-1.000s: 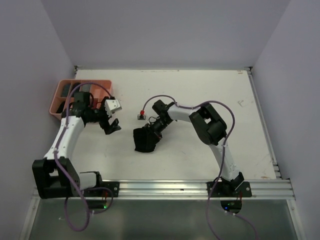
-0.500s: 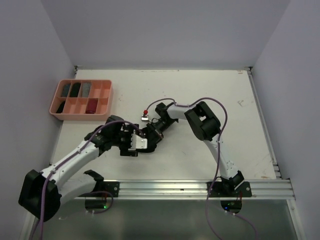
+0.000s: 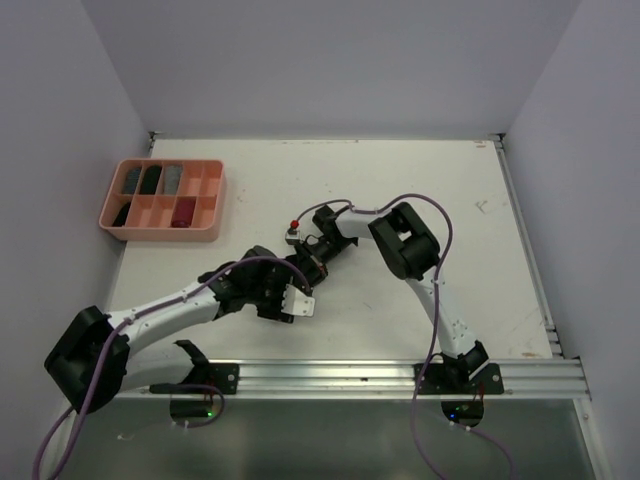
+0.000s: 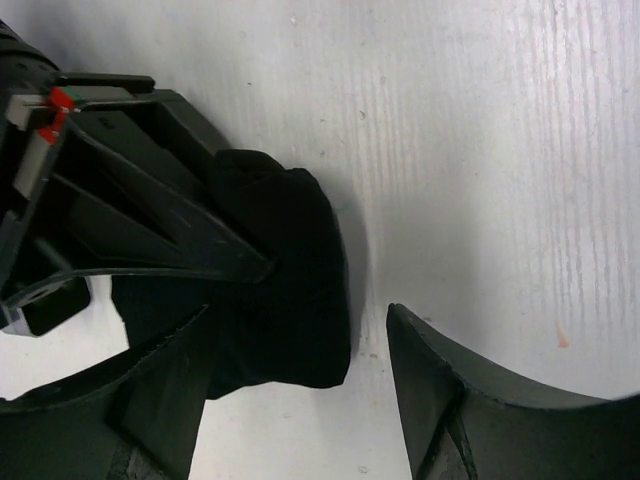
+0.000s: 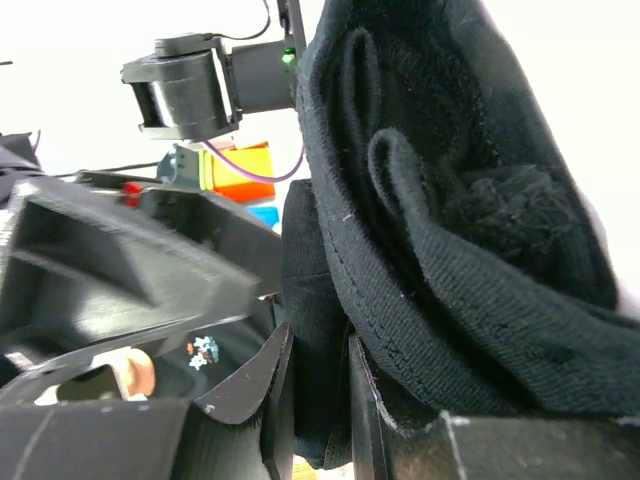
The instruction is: Roll the underwear
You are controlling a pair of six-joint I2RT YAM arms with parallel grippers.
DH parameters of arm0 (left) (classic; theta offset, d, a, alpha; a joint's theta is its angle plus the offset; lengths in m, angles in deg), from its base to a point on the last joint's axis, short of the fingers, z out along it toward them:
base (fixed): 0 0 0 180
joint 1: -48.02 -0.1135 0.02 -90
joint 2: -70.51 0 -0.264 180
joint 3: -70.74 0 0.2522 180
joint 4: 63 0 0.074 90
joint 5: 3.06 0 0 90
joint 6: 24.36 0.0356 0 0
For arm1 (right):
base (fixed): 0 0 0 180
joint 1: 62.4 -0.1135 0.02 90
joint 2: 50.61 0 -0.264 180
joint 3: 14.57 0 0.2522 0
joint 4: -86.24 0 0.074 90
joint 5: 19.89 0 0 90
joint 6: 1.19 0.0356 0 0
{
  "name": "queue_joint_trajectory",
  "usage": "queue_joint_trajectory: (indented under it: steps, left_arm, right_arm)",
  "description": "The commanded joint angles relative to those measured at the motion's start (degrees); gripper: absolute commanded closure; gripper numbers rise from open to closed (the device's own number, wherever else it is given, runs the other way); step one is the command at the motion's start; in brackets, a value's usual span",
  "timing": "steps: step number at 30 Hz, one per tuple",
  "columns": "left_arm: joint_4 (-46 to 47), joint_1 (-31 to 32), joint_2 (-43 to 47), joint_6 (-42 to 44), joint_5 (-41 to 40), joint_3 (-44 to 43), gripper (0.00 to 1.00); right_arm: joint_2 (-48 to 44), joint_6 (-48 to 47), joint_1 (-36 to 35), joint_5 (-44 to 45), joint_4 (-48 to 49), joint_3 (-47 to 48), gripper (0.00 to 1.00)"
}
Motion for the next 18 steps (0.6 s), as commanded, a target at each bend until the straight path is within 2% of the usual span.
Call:
queue_joint_trajectory:
  steps: [1,5,6,8,9,12,16,18]
  left_arm:
    - [4.0,0.5,-1.9,-0.5,-1.5,1.3,0.29]
    - [4.9,0.5,-3.6,-0.5,-2.2,2.0,0.35]
    - [4.9,0.5,-3.8,-0.9,-2.2,2.0,0.43]
    - [4.6,0.6,-4.0,-0.9,-2.1,2.0,0.51]
    - [4.3,0.6,-4.0,-0.8,-2.1,2.0,0.59]
    - [2.1,0.7,-4.9,-0.5,-1.3,1.8,0.74]
    - [-0.7,0.7,-9.4,-1.4,-0.5,0.9,0.83]
    - [-1.5,0.7,-10.9,-2.3,0.1,0.6,0.89]
  right_arm:
    - [6.6,-0.1,0.3,11.2,3.0,-1.5,1.00]
    - [7.1,-0.7,0.3,11.6,0.9,-0.4,1.00]
    - [7.2,-0.7,0.3,11.8,0.6,-0.1,1.00]
    - [7.2,-0.7,0.2,12.0,0.6,-0.1,1.00]
    - [7.1,-0.7,0.2,12.2,0.8,-0.1,1.00]
    - [6.6,-0.7,0.3,12.4,1.1,-0.1,1.00]
    - [4.6,-0.5,0.3,13.1,1.2,0.3,0.92]
    - [3.9,-0.7,0.3,14.1,0.7,0.9,0.82]
